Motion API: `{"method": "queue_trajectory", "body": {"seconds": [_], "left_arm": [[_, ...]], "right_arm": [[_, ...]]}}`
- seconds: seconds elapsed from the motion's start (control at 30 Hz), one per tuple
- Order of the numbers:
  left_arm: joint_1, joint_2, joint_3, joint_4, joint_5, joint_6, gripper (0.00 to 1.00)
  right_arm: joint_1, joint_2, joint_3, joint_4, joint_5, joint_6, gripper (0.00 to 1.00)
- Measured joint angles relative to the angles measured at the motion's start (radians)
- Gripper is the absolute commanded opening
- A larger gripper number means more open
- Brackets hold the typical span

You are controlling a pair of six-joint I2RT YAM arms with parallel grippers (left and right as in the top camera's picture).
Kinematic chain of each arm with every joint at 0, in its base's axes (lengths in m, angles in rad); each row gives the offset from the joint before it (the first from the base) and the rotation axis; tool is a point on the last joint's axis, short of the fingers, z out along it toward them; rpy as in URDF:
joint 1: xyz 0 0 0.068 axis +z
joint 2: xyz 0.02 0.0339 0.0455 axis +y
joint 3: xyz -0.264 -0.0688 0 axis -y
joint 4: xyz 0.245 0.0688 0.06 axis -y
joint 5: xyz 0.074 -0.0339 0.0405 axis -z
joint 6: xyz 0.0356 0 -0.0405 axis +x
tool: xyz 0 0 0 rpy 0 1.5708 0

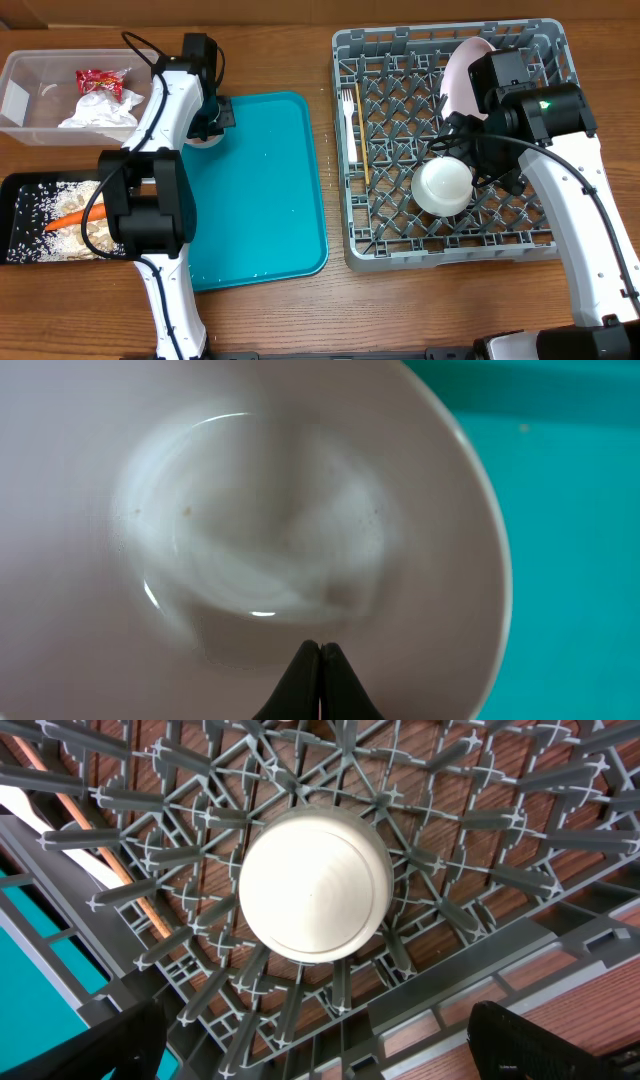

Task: Sort waste into correct bins and load items into the dishwasher rack
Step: 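Reach the left gripper to the pink bowl on the tray and grasp it, then slide the pink bowl to the tray center and release it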

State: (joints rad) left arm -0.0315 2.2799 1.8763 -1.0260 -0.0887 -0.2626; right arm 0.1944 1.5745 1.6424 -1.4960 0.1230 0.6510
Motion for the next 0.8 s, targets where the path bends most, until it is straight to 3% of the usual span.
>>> {"method": "queue_trajectory", "body": {"seconds": [0.4, 0.8], "left_arm": [[-0.089, 0.000, 0.000, -0.116, 0.145, 0.012, 0.04], [-0.306, 0.000, 0.000, -0.280, 0.180, 0.007, 0.04]], "right_arm": [[0.000, 0.000, 0.000, 0.000, 0.000, 0.000, 1.00], [0.000, 0.000, 0.000, 0.000, 0.000, 0.000, 1.00]]}}
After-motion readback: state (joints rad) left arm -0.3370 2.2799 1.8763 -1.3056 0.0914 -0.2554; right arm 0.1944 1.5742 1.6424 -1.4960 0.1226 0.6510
